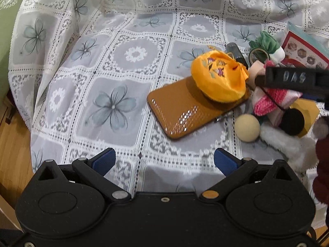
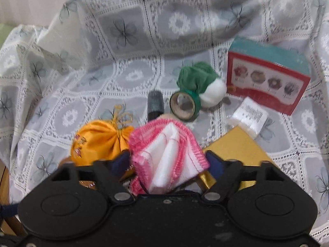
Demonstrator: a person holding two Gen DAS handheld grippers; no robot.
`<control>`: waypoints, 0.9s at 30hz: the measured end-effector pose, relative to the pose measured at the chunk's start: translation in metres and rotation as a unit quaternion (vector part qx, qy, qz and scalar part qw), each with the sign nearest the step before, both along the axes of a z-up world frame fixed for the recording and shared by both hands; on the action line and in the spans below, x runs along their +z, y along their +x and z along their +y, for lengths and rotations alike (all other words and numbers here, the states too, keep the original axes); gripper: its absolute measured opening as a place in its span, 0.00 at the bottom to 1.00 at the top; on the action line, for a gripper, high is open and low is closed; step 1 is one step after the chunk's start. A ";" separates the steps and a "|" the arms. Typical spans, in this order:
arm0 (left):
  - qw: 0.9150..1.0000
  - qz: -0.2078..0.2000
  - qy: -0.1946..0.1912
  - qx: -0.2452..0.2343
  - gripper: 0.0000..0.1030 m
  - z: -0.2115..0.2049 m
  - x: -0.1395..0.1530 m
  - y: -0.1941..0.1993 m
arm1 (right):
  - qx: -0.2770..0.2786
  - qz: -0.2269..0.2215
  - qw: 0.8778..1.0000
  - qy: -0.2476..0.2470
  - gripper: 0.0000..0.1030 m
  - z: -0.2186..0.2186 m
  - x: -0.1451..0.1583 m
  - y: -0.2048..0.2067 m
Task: Organize soft objects
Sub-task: 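Grasp the pink-white towel with right tool while left tool grasps the orange pouch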
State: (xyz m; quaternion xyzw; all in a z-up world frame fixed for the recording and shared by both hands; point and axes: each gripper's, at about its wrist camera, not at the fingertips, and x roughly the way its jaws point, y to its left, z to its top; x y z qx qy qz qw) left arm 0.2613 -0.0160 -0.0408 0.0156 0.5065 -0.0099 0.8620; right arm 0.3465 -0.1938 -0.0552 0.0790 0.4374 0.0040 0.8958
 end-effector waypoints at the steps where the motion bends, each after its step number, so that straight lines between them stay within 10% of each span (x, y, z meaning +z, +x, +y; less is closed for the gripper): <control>1: 1.000 -0.003 0.000 -0.002 0.96 -0.001 0.001 0.002 | -0.001 0.002 1.000 0.001 0.62 0.000 -0.002 0.001; 27: 0.997 -0.049 0.010 -0.061 0.96 -0.065 -0.002 0.069 | -0.065 -0.078 0.993 0.054 0.52 -0.054 0.046 -0.032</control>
